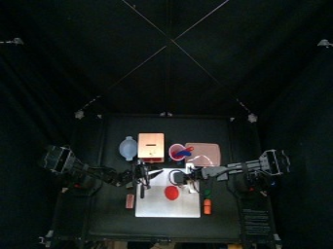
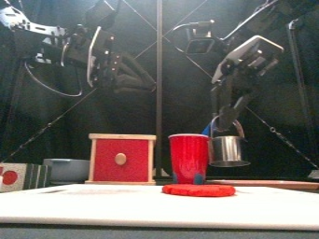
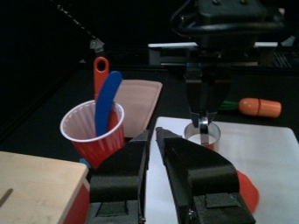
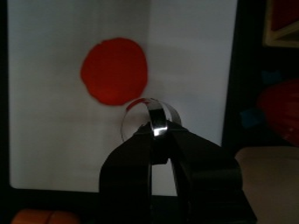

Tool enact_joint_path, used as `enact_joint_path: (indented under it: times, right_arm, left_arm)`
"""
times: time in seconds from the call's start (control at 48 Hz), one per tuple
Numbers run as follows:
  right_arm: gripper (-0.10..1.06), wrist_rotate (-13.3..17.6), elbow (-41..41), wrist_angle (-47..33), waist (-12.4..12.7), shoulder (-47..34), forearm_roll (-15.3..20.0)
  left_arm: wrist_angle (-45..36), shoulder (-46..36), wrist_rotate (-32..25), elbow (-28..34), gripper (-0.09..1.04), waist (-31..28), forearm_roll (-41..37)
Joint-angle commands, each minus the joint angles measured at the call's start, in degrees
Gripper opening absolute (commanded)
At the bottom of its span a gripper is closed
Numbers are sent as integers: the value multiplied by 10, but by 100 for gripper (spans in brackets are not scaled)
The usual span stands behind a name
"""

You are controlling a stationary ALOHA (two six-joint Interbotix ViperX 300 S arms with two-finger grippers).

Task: Get the cutter from the drawer then cut the dough then place the extra dough in the bowl
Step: Cut the dough

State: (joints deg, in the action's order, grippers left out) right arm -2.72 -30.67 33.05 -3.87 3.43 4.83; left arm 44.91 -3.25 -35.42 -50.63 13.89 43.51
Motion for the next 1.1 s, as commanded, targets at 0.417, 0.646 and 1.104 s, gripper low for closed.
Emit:
enact_joint_path:
  times: [0.417,0.646,1.104]
  right_arm:
    - [44,1,53,-59,-32,-66,-13]
    - [44,1,51,-58,-33,-67,-35]
    - [44,1,50,-53,-41,-70,-37]
  left_arm:
    - [9,18,-1,-19,58,1,8]
    - [10,18,-1,-21,58,1,13]
    - [9,18,-1,-22,58,1,16]
